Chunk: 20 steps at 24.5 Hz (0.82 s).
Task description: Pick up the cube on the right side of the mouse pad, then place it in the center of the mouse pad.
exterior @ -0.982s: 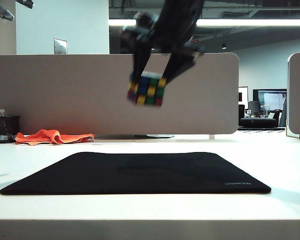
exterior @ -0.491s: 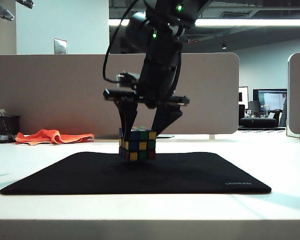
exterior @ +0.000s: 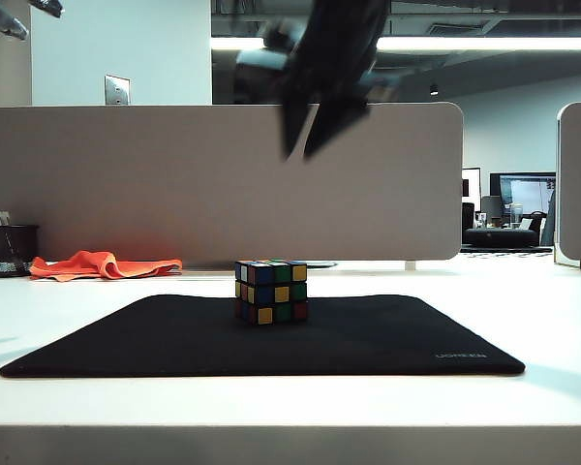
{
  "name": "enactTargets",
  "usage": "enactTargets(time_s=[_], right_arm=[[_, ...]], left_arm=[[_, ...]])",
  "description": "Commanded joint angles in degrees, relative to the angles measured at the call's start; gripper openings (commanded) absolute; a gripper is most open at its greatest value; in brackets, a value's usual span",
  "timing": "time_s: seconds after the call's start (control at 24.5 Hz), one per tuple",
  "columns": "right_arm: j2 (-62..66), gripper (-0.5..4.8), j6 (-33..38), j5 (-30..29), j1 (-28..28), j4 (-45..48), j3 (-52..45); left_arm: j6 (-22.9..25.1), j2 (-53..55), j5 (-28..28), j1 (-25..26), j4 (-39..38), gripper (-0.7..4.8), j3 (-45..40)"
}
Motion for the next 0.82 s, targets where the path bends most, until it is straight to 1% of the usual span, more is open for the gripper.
enactTargets(time_s=[0.04,0.08,0.12,0.16,0.25,0.37,0.49,0.65,0.74,0.82], right_arm=[[-6.6,-0.08,0.0,2.9,-3.7,-2.7,0.0],[-9.7,-0.08,-0.5,2.9,-5.6,-4.6,0.0],[-11.0,-0.08,-1.0,2.8,-6.6,-5.3,0.0],[-13.8,-0.08,-3.5,2.9,-8.6,-6.6,0.0],[-17.7,-0.08,-5.1,2.8,-11.6,-7.4,0.0],[-22.9,-0.08,-5.1,2.9,-14.4,-7.7,0.0],[-26.2,-0.08,-5.1,2.9,-15.4,-7.9,0.0],[-30.4,-0.08,-5.1,2.9,-15.4,-8.7,-0.7],[-32.8,-0.09,-5.1,2.9,-15.4,-7.3,-3.2],[-38.8,-0.09,-4.6,2.9,-15.4,-4.0,-11.3]], left_arm=[[0.5,-0.1,0.0,0.1,-0.7,1.27,0.2],[0.5,-0.1,0.0,0.1,-1.2,0.59,0.2],[0.5,-0.1,0.0,0.1,-1.4,0.39,0.2],[0.5,-0.1,0.0,0.1,-1.8,-0.08,0.2],[0.5,-0.3,0.1,0.0,-1.8,-0.06,0.2],[0.5,-1.8,0.0,0.0,-2.5,-0.06,0.2],[0.4,-3.6,-0.6,-0.4,-3.5,-0.06,0.1],[0.0,-8.2,-4.4,-1.4,-5.2,-0.06,-0.1],[-1.4,-10.8,-5.4,-1.8,-5.1,-0.06,-1.0],[-1.7,-15.0,-7.9,-2.1,-5.0,-0.06,-2.8]])
